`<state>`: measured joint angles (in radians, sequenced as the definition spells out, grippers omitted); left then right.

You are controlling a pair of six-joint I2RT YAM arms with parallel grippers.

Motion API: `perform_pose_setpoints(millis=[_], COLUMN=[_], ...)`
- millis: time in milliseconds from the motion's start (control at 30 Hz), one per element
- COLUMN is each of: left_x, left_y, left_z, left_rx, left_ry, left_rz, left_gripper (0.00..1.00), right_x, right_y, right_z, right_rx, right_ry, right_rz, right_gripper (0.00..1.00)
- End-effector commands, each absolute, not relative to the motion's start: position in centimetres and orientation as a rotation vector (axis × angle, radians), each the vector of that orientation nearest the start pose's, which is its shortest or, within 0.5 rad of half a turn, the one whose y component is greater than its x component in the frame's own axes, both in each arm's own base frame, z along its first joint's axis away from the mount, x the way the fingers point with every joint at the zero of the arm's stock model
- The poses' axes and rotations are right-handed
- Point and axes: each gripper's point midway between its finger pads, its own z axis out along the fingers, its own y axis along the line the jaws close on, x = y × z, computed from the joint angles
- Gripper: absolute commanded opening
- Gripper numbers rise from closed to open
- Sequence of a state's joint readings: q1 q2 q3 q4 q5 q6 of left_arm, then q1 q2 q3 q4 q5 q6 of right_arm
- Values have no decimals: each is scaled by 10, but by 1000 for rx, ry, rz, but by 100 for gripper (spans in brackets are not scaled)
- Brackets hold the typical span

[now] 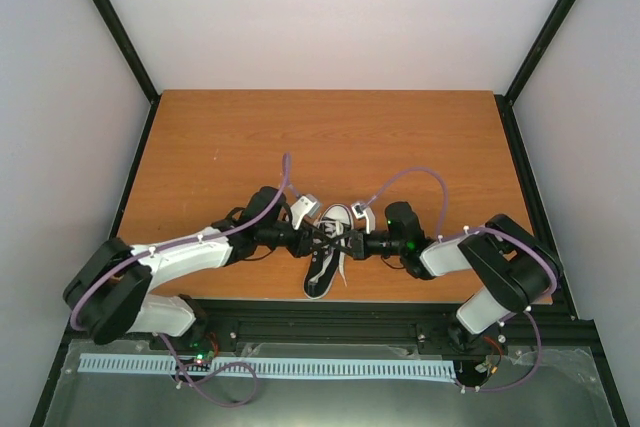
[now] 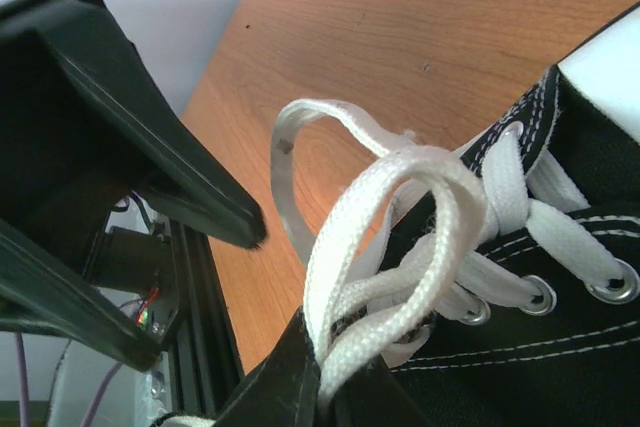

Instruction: Tie the shoes

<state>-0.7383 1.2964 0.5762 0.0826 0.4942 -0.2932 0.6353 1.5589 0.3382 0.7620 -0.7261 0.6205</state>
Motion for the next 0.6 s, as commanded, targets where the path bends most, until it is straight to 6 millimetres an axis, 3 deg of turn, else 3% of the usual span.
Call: perform_pose_setpoints(millis=[0,300,567], left_x=[209,214,216], left_y=[-314,-315,-317], left_z=[123,95,87], left_rx=[903,917,930], left_ry=[2131,2179,2193], left_rz=[-1115,-1072,-1047], left_gripper=[36,36,30], right_x=[206,208,208], right_y=[296,294,293], right_z=[84,85,85], right_rx=[-509,-477,-481], right_ry=[2157,2178,2179], right_rz=[1517,1541,1553], right_gripper=[3,3,3])
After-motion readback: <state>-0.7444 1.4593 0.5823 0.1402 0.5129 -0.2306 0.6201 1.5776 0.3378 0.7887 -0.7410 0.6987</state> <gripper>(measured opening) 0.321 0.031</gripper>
